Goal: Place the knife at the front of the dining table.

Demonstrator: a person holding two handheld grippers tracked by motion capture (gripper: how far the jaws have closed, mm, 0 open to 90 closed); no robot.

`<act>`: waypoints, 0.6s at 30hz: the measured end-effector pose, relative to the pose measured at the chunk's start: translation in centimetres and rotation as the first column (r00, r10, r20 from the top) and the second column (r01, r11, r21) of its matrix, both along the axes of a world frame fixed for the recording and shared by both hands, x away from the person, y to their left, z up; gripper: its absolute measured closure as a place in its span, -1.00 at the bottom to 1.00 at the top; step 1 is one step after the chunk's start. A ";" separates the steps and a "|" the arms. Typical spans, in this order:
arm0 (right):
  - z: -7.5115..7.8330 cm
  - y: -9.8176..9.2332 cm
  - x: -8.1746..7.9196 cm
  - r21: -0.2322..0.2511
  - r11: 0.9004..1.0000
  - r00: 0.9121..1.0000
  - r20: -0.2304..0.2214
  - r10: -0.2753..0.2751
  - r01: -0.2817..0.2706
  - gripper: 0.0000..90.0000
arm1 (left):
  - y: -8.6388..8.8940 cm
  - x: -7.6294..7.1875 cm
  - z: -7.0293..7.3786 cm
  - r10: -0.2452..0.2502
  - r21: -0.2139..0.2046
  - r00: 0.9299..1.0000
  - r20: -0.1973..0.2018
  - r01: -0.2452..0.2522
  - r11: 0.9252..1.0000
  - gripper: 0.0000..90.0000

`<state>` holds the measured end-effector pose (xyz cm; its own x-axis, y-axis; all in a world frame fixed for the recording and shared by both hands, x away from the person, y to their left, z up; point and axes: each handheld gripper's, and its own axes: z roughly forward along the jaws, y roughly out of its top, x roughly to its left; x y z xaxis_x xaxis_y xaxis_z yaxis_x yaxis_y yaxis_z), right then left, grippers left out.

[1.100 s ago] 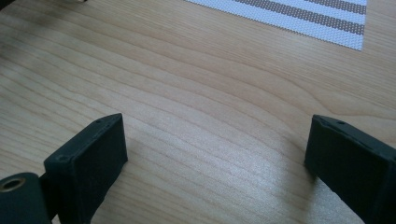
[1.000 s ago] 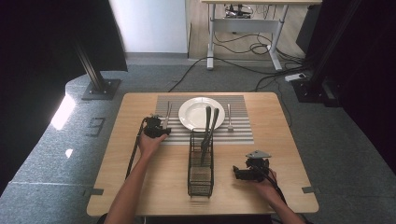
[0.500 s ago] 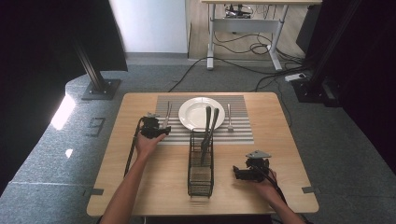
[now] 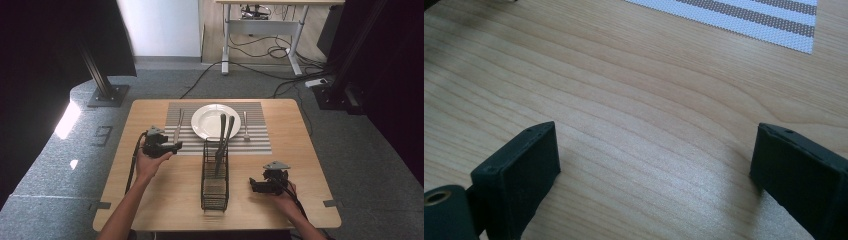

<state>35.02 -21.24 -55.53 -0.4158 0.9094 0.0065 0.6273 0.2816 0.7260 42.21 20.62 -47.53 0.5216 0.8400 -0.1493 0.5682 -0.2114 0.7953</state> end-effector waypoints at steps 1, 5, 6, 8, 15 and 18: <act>0.0 0.0 0.0 0.000 1.000 1.000 0.000 0.000 0.000 -0.88 | 0.0 0.0 0.0 0.000 0.000 1.000 0.000 0.000 1.000 -0.39; 0.0 0.0 0.0 0.000 1.000 1.000 0.000 0.000 0.000 -0.88 | -0.2 -2.0 0.6 -0.033 -0.017 0.999 0.007 0.033 0.999 -0.39; 0.0 0.0 0.0 0.000 1.000 1.000 0.000 0.000 0.000 -0.88 | -0.3 -2.5 0.7 -0.040 -0.022 0.999 0.011 0.041 0.999 -0.39; 0.0 0.0 0.0 0.000 1.000 1.000 0.000 0.000 0.000 -0.88 | -0.3 -3.6 0.9 -0.054 -0.027 0.998 0.016 0.054 0.998 -0.39; 0.0 0.0 0.0 0.000 1.000 1.000 0.000 0.000 0.000 -0.88 | -0.2 -6.6 1.0 -0.090 -0.010 0.996 0.012 0.090 0.996 -0.41; 0.0 0.0 0.0 0.001 1.000 1.000 -0.001 0.000 0.000 -0.88 | 0.0 -7.9 0.8 -0.101 -0.012 0.995 0.015 0.101 0.995 -0.41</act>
<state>35.02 -21.25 -55.53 -0.4157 0.9095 0.0072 0.6277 0.2812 0.7259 34.33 20.64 -46.72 0.6057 0.7812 -0.1509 0.5325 -0.2571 0.8064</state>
